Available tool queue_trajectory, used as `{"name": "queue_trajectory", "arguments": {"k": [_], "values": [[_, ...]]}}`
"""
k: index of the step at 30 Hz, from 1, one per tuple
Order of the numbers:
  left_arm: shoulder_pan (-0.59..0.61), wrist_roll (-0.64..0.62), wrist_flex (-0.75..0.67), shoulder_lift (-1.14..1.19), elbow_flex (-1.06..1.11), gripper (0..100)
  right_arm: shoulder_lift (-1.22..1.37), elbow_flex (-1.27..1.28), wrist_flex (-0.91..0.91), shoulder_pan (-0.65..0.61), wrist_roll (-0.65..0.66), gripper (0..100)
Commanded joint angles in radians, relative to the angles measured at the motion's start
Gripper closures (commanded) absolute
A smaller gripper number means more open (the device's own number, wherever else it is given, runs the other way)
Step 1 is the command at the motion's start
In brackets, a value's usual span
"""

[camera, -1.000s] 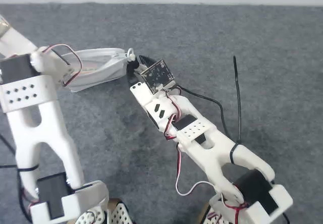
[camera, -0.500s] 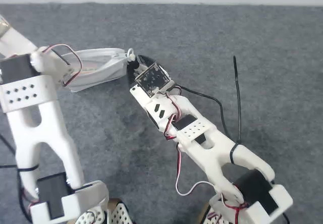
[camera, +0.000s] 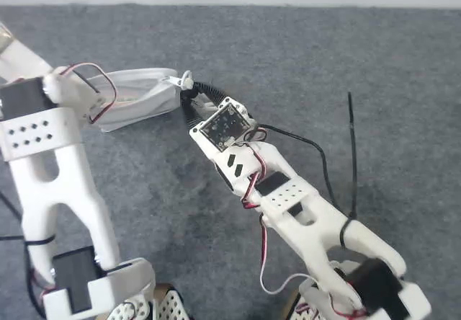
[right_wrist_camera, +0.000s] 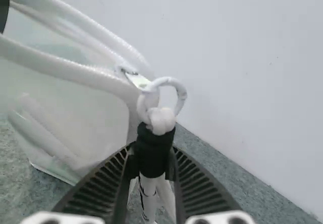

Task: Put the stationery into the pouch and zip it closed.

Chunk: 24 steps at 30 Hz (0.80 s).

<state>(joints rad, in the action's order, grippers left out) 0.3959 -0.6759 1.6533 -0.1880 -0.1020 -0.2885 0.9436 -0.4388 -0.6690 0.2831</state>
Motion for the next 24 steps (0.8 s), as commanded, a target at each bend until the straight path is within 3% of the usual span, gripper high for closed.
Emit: {"name": "queue_trajectory", "arguments": {"k": [1, 7, 14, 17, 24], "values": [[0.002, 0.009, -0.037, -0.066, -0.015, 99, -0.101, -0.008, 0.117, -0.033, -0.014, 99.2], [-0.002, 0.19, -0.037, -0.066, -0.018, 99, -0.223, -0.008, 0.372, -0.093, -0.006, 99.2], [-0.003, 0.264, -0.031, -0.074, -0.016, 94, -0.406, -0.006, 0.707, -0.168, 0.236, 99.2], [-0.003, 0.264, -0.026, -0.072, -0.013, 86, -0.447, 0.0, 0.765, -0.208, 0.328, 99.2], [-0.006, 0.264, 0.006, -0.075, -0.019, 77, -0.479, 0.048, 0.766, -0.271, 0.341, 99.2]]}}
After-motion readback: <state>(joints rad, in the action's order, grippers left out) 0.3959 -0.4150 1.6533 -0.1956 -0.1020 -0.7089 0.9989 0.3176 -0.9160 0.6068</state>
